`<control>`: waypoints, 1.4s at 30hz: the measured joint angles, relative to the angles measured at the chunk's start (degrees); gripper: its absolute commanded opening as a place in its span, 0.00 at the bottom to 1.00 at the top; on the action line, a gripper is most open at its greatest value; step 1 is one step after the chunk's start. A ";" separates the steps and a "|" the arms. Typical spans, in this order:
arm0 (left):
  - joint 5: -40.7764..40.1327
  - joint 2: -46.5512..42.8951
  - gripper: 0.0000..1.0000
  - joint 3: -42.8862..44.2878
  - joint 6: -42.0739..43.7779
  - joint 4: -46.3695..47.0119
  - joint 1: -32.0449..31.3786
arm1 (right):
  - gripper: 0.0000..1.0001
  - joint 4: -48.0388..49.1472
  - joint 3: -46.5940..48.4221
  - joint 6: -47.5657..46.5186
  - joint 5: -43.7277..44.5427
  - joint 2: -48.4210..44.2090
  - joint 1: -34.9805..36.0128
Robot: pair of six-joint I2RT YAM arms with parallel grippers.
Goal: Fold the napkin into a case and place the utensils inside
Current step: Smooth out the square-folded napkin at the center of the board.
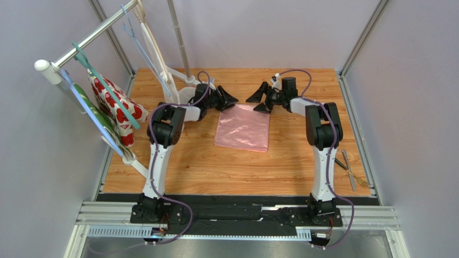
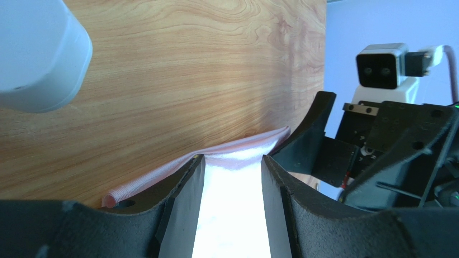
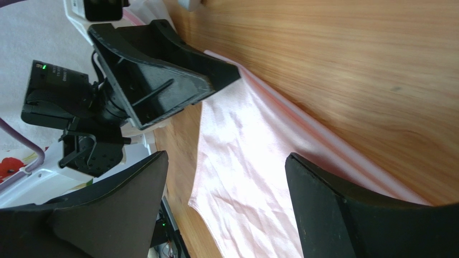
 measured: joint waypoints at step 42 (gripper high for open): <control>-5.77 -0.98 0.53 0.37 -0.46 -2.67 -1.14 | 0.86 12.63 8.31 11.72 -6.34 10.73 -7.08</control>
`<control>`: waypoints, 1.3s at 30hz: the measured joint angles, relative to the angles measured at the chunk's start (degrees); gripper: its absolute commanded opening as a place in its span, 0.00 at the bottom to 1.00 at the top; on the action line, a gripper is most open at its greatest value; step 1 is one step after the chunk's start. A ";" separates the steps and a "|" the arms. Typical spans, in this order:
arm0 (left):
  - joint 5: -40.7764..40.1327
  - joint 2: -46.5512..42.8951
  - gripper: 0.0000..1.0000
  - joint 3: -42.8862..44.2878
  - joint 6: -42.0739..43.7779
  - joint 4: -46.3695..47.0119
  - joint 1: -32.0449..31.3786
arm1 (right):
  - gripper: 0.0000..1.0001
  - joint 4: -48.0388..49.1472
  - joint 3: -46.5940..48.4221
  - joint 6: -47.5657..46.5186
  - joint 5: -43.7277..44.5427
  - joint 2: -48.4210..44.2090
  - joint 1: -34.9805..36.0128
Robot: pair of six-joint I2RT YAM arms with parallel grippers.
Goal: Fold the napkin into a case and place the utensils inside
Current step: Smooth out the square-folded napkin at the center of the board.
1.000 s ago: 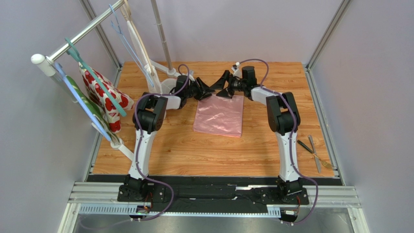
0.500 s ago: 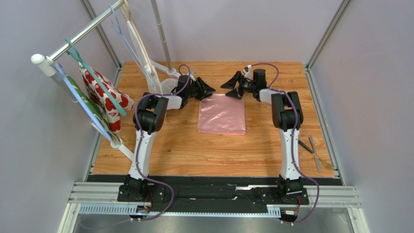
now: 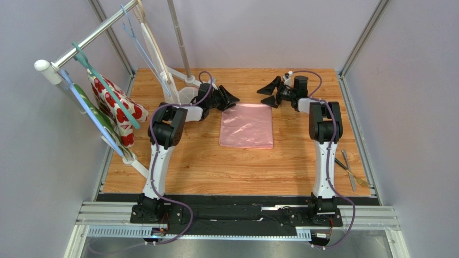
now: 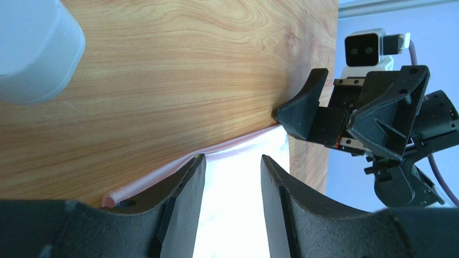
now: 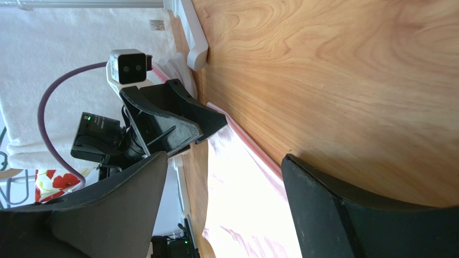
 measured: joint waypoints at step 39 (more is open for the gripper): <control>4.22 12.28 0.31 19.80 -3.93 -4.37 -8.00 | 0.83 2.12 -22.29 -2.51 0.52 -14.49 -2.05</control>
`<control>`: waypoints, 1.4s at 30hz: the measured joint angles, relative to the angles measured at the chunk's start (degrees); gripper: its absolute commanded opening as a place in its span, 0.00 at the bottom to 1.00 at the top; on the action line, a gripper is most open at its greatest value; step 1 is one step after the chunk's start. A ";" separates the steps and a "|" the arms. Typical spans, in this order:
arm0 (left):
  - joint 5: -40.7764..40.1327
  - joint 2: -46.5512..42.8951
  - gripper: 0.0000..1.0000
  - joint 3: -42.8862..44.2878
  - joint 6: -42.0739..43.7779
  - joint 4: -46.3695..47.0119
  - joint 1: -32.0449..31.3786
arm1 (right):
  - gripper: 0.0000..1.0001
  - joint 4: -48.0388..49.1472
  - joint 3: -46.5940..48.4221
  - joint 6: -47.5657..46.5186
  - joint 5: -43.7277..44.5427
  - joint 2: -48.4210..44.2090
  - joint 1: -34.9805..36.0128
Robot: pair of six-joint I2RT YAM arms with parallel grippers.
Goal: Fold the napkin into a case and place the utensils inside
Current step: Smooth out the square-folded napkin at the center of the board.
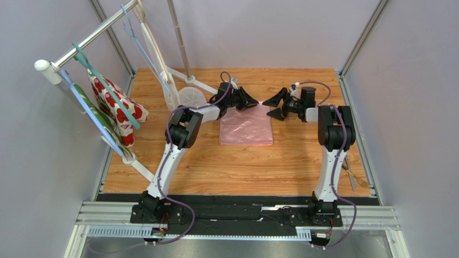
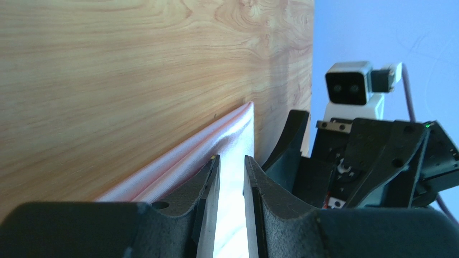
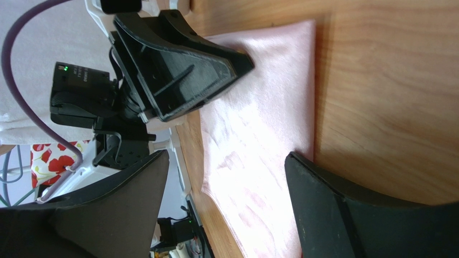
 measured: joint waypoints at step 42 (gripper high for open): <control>5.66 1.73 0.33 2.80 -1.81 -2.51 -3.91 | 0.83 4.15 -29.11 -7.37 -1.73 -17.11 4.37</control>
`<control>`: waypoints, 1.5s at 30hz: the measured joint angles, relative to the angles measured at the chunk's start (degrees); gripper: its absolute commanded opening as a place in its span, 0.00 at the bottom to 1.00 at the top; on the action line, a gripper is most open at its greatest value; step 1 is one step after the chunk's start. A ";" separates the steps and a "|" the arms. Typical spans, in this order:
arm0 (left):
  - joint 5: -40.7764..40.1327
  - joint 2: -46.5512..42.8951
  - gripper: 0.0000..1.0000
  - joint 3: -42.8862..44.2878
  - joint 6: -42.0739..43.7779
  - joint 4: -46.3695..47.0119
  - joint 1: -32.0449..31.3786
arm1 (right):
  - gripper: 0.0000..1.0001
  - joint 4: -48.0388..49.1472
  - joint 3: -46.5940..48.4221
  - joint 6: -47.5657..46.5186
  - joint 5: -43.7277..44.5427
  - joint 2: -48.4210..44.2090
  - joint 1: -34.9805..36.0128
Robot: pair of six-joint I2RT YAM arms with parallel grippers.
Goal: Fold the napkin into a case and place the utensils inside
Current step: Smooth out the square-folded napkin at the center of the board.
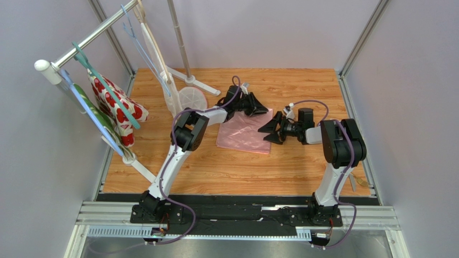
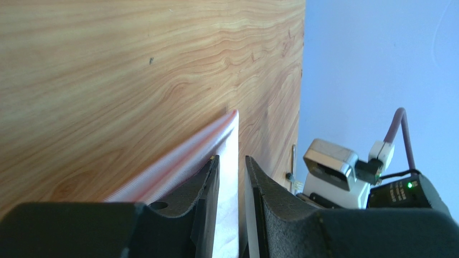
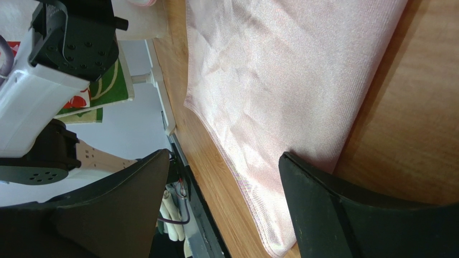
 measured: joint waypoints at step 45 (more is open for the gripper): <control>-7.21 -34.64 0.29 -34.34 27.93 -21.44 -1.01 | 0.59 -25.66 -5.05 -9.57 16.83 -16.11 4.87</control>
